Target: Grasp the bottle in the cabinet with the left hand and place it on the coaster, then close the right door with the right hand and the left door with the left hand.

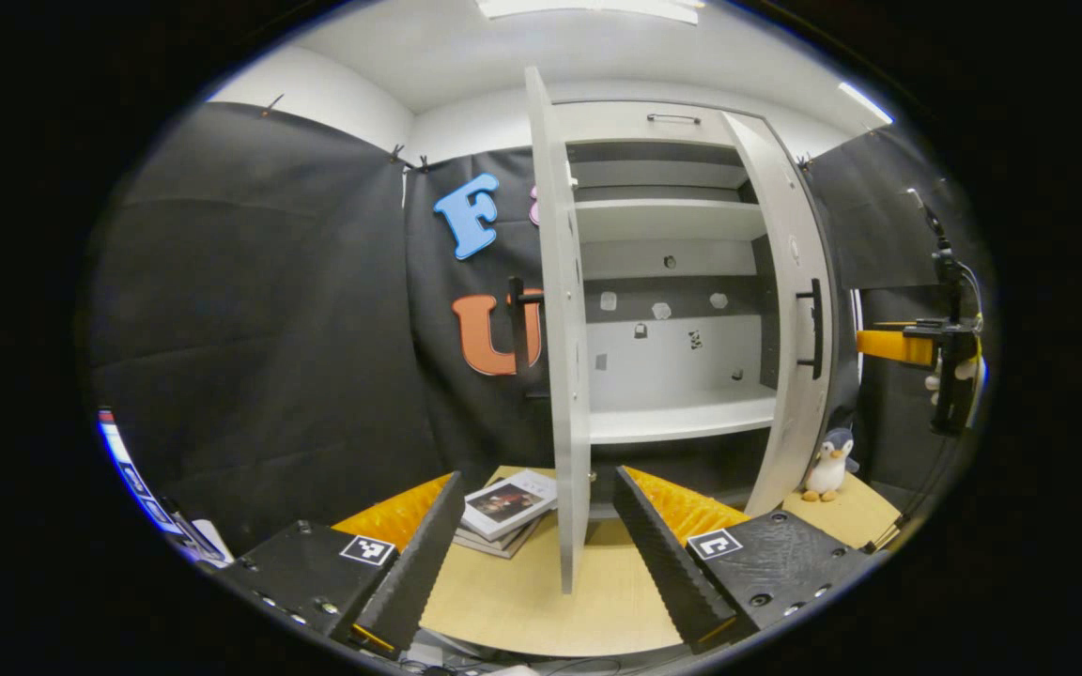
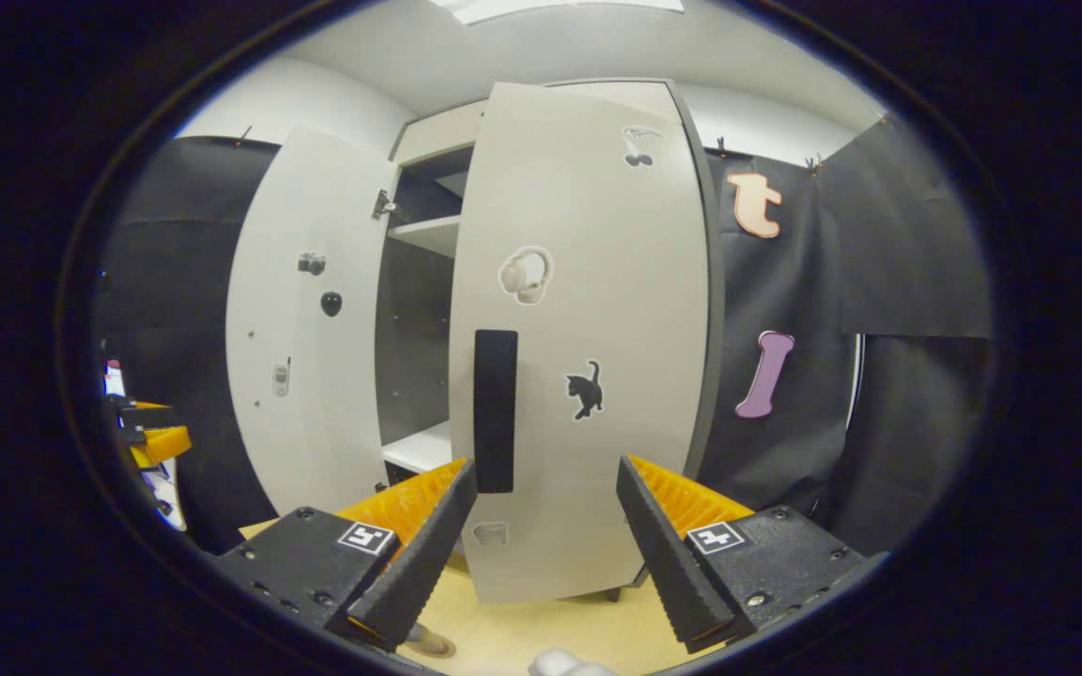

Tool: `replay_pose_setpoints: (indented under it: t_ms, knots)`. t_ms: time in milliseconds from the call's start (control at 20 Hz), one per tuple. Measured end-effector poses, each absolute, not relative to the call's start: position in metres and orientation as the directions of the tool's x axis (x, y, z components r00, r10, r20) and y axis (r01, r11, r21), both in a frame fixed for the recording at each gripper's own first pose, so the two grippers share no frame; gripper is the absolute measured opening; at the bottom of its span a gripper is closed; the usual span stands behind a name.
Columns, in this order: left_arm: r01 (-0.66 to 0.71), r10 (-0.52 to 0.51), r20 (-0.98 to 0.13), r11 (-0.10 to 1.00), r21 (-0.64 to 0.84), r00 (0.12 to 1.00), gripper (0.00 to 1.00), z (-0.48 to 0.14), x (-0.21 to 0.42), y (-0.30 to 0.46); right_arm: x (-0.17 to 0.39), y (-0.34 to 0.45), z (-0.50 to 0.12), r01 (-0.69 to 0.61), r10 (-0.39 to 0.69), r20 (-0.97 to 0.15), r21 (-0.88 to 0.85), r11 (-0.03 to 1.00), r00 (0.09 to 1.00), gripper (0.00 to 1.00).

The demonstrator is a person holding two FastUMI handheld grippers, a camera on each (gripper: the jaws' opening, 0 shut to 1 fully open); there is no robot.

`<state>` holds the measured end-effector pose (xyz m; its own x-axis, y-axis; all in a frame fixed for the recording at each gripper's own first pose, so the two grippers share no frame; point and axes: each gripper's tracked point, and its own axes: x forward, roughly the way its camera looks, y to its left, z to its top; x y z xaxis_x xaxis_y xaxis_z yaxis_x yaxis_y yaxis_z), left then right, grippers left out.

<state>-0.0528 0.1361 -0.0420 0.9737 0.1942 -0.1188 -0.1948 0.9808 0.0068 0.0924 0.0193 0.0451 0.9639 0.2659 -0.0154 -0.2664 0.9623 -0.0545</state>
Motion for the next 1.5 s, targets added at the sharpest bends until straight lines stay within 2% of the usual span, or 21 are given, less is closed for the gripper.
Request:
replay_pose_setpoints:
  t_ms: [350, 550, 800, 1100, 1300, 1400, 1500]
  knots:
    - [-0.227, 0.23, -0.113, 0.973, 0.043, 0.967, 0.98, -0.037, -0.035, 0.194, 0.061, 0.041, 0.024, -0.218, 0.218, -0.013, -0.097, 0.971, 0.976, 0.99]
    - [-0.263, 0.271, -0.099, 0.961, 0.084, 0.957, 0.97, -0.029, -0.009, 0.248, 0.036, 0.057, -0.005, -0.204, 0.198, -0.072, -0.094, 0.974, 0.978, 0.99]
    - [-0.273, 0.277, -0.1, 0.961, 0.054, 0.956, 0.98, -0.028, 0.039, 0.282, 0.005, 0.072, -0.03, -0.209, 0.199, -0.132, -0.067, 0.976, 0.971, 1.0]
    - [-0.241, 0.243, -0.075, 0.97, 0.036, 0.967, 0.97, -0.009, 0.084, 0.268, -0.021, 0.059, -0.043, -0.211, 0.2, -0.173, -0.049, 0.976, 0.964, 1.0]
    - [-0.261, 0.264, -0.089, 0.964, 0.045, 0.96, 0.97, -0.012, 0.091, 0.255, -0.028, 0.035, -0.047, -0.215, 0.206, -0.184, -0.034, 0.976, 0.961, 1.0]
    - [-0.282, 0.285, -0.082, 0.958, 0.047, 0.955, 0.85, -0.013, 0.09, 0.254, -0.028, 0.019, -0.048, -0.206, 0.197, -0.182, -0.031, 0.978, 0.963, 0.99]
    - [-0.295, 0.297, -0.086, 0.955, 0.036, 0.951, 0.85, -0.012, 0.087, 0.253, -0.029, 0.008, -0.048, -0.21, 0.203, -0.185, -0.02, 0.977, 0.962, 1.0]
